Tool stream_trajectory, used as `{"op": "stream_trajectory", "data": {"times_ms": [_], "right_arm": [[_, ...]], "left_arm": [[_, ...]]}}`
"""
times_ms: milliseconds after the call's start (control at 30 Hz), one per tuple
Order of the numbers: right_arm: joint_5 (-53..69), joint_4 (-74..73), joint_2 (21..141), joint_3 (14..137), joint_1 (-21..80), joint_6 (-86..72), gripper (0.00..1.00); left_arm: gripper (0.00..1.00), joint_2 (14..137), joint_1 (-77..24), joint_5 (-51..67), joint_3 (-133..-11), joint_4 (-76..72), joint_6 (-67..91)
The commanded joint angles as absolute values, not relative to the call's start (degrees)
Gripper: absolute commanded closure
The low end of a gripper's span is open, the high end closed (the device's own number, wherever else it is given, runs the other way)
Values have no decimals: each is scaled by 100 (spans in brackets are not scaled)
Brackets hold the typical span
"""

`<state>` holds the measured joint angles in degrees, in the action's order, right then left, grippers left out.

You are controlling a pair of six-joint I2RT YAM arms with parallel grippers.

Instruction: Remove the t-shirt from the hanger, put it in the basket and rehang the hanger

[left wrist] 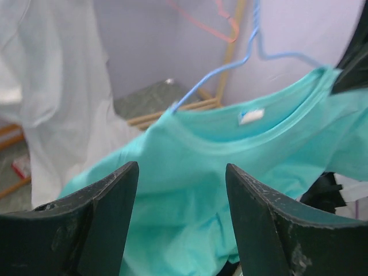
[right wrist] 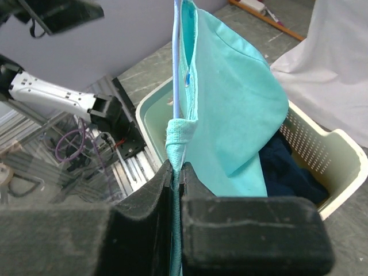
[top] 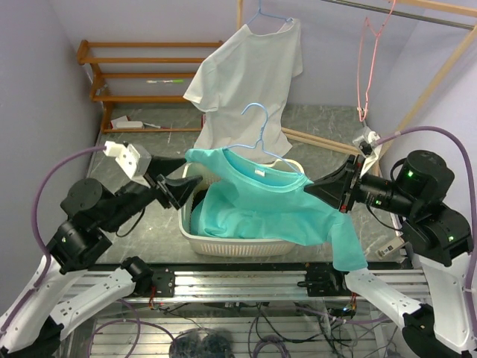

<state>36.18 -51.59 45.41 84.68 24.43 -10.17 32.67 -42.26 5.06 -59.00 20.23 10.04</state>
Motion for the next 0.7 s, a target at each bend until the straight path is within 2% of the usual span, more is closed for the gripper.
{"op": "stream_trajectory", "data": {"times_ms": [0,167,267,467,600,667], "right_arm": [[4114,-5101,4452,8483,2430,-785,100],[4393,-4920,4421,8328,2426,-806,100],[4549,-4834,4417,8287,2430,-822,100],[4757,-4779,4461,8186,2430,-765,100],[4898,-4690,4452,8118,2426,-799,100],[4926,-4657,4479,8084,2428,-812,100]], "left_arm": [[26,3845,-4254,1678,-6655,1289,587],[25,4561,-4251,2377,-6989,969,545],[18,4925,-4254,2573,-7130,968,494],[18,5195,-4252,2895,-7246,859,295],[21,5367,-4255,3285,-7295,804,303],[29,5451,-4254,3412,-7311,764,384]]}}
